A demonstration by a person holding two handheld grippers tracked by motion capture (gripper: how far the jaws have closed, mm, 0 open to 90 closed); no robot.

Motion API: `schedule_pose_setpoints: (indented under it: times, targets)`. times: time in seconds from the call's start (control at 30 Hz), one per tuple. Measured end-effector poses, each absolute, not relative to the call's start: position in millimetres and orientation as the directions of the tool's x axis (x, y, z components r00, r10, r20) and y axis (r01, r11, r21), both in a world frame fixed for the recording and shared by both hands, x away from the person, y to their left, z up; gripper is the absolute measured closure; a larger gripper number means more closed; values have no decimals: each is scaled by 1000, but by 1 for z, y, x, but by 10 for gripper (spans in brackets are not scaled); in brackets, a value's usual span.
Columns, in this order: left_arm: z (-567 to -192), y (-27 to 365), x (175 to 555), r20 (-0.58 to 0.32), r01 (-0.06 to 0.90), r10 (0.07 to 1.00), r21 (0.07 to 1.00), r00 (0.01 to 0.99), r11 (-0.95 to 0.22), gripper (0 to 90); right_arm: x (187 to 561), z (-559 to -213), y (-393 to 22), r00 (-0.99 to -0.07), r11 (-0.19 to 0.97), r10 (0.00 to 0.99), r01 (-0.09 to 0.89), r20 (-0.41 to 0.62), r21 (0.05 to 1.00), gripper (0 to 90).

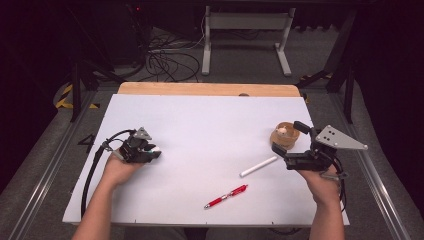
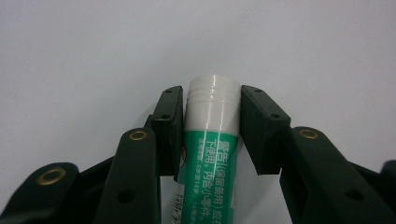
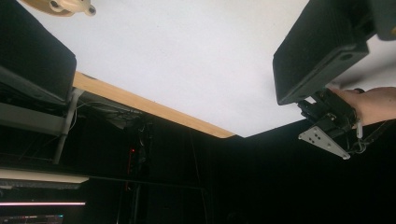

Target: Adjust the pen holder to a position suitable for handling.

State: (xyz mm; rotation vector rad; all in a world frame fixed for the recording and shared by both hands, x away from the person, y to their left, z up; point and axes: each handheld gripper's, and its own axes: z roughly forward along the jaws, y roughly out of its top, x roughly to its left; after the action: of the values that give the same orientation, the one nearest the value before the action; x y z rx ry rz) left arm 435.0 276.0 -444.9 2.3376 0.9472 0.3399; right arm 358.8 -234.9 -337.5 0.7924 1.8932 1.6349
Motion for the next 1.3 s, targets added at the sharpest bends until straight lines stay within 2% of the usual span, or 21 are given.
schedule_pose_setpoints:
  times: [0.5,1.0,1.1,1.3]
  targets:
    - [-440,273,431,28,543,706,617,708,-569,652,364,-341,-231,-702,105,712,116,7,988,2]
    - [-422,268,419,2,488,707,722,707,-491,652,367,-342,-227,-704,105,710,111,4,988,7]
    - [-419,267,417,-27,488,703,739,711,-465,652,367,-343,-226,-702,106,712,112,3,988,7]
    - [-408,262,413,-19,453,695,771,719,-448,652,369,-345,-222,-698,113,716,109,-5,988,7]
